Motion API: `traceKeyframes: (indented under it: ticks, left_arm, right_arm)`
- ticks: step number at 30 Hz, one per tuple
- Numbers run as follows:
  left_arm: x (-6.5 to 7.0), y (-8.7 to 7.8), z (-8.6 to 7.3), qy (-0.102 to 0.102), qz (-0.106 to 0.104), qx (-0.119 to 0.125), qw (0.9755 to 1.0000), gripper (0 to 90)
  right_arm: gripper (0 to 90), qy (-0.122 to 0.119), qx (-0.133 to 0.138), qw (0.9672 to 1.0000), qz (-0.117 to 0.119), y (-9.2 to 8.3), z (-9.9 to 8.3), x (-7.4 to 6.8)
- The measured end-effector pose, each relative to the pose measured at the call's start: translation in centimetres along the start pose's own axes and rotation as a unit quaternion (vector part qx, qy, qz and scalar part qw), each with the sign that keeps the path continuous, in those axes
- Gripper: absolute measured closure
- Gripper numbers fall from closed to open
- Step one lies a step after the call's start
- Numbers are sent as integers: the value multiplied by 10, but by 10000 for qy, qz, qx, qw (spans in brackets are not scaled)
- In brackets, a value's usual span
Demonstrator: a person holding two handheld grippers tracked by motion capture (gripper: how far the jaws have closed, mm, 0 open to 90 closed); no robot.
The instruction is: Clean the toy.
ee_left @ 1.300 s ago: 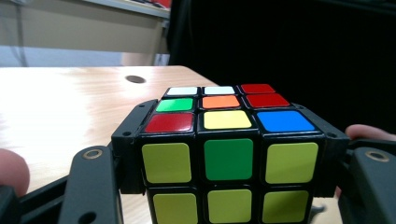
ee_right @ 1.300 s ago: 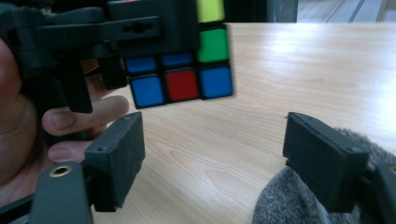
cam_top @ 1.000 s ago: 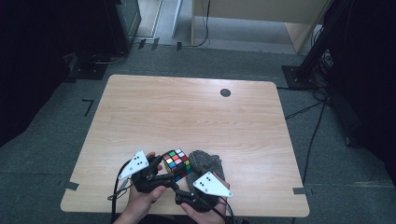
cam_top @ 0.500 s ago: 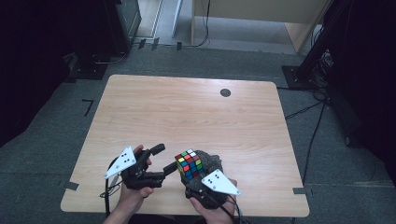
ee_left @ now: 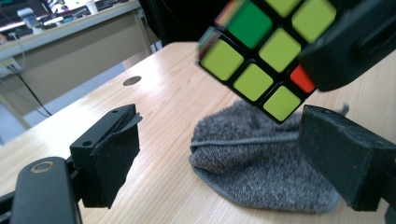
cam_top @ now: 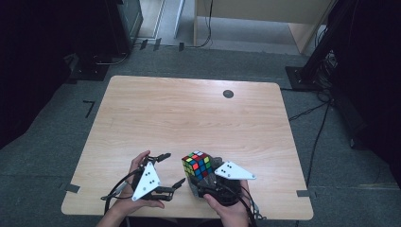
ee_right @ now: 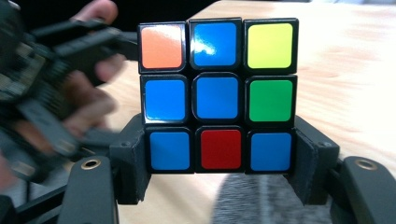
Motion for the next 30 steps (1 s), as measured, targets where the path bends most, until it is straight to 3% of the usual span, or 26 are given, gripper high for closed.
traceKeyframes:
  ticks: [3,5,8,14,17,19,21,23,30]
  left_arm:
    - [7,4,-2,272,74,-41,9996,134]
    - [11,5,-2,480,145,-43,9987,134]
    - [16,6,-3,843,283,-81,9960,138]
    - [24,12,-4,1242,499,-136,9909,174]
    - [26,13,-5,1328,529,-116,9897,295]
    - [25,13,-7,1290,460,-114,9905,313]
    - [23,11,-6,1065,335,-47,9937,324]
    - [20,10,-5,923,346,11,9951,335]
    - [32,14,-7,1063,152,-45,9942,340]
  right_arm:
    - [341,81,-58,9997,214,1,1,-9]
    - [341,73,-82,9997,209,1,2,-12]
    - [341,100,-219,9994,232,2,1,-15]
    - [341,138,-472,9982,353,8,-3,-23]
    - [340,156,-678,9965,464,11,-7,-26]
    - [339,97,-705,9966,403,12,-8,-26]
    - [335,107,-597,9973,420,11,-7,-26]
    - [315,227,-329,9984,391,8,-3,-23]
    - [328,450,27,9984,351,5,2,-21]
Point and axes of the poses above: each handheld gripper's, and its own axes: y roughly forward along the jaws, z roughly out of its top, x roughly to its right, the point moved 8 cm from there along y, roughly forward along the jaws, and after that the axes turned 11 degrees about -y, right-handed, at the moved point
